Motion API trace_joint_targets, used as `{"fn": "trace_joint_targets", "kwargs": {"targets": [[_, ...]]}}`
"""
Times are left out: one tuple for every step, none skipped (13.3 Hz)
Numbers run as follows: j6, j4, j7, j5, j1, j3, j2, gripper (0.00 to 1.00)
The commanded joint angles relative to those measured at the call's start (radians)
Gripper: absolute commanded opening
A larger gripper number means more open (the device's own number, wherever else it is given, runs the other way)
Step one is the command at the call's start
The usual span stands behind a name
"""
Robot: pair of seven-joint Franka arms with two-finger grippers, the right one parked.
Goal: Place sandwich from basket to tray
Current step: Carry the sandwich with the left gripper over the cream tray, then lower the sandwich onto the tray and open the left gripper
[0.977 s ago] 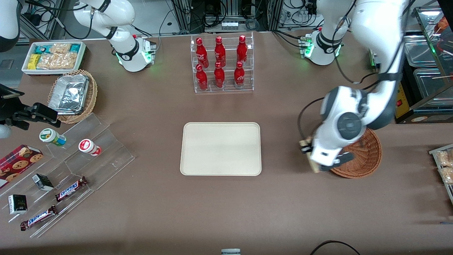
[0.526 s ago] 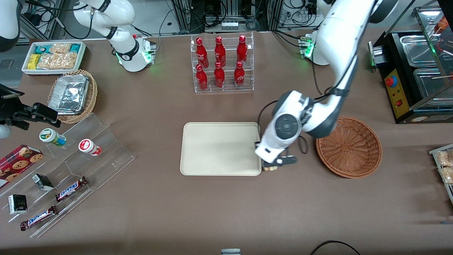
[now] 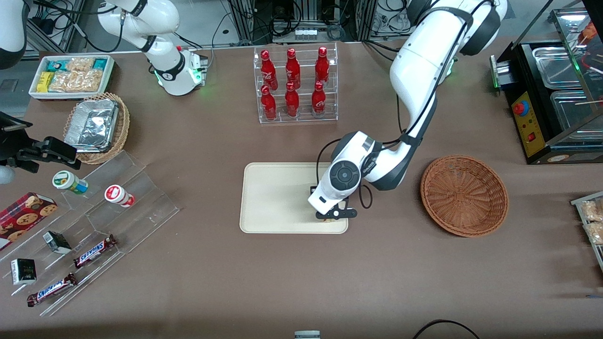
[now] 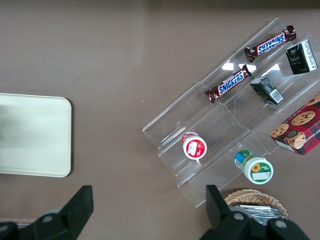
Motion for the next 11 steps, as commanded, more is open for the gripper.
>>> {"fn": "trace_joint_targets", "kwargs": {"targets": [[-0.010, 0.048, -0.009, -0.018, -0.027, 0.007, 0.030, 0.35], [0.018, 0.051, -0.011, -0.017, -0.029, 0.007, 0.042, 0.36], [0.039, 0.051, -0.012, -0.015, -0.038, 0.009, 0.050, 0.36], [0.039, 0.050, -0.012, -0.012, -0.043, 0.010, 0.053, 0.37], [0.039, 0.047, -0.017, -0.014, -0.043, 0.010, 0.053, 0.39], [0.044, 0.050, -0.069, -0.015, -0.041, 0.010, 0.058, 0.46], [0.050, 0.053, -0.106, -0.014, -0.041, 0.010, 0.064, 0.47], [0.061, 0.053, -0.106, -0.011, -0.041, 0.010, 0.067, 0.47], [0.067, 0.051, -0.104, -0.005, -0.041, 0.012, 0.067, 0.47], [0.067, 0.051, -0.098, -0.003, -0.041, 0.012, 0.067, 0.49], [0.067, 0.051, -0.072, 0.005, -0.043, 0.012, 0.065, 0.53]]}}
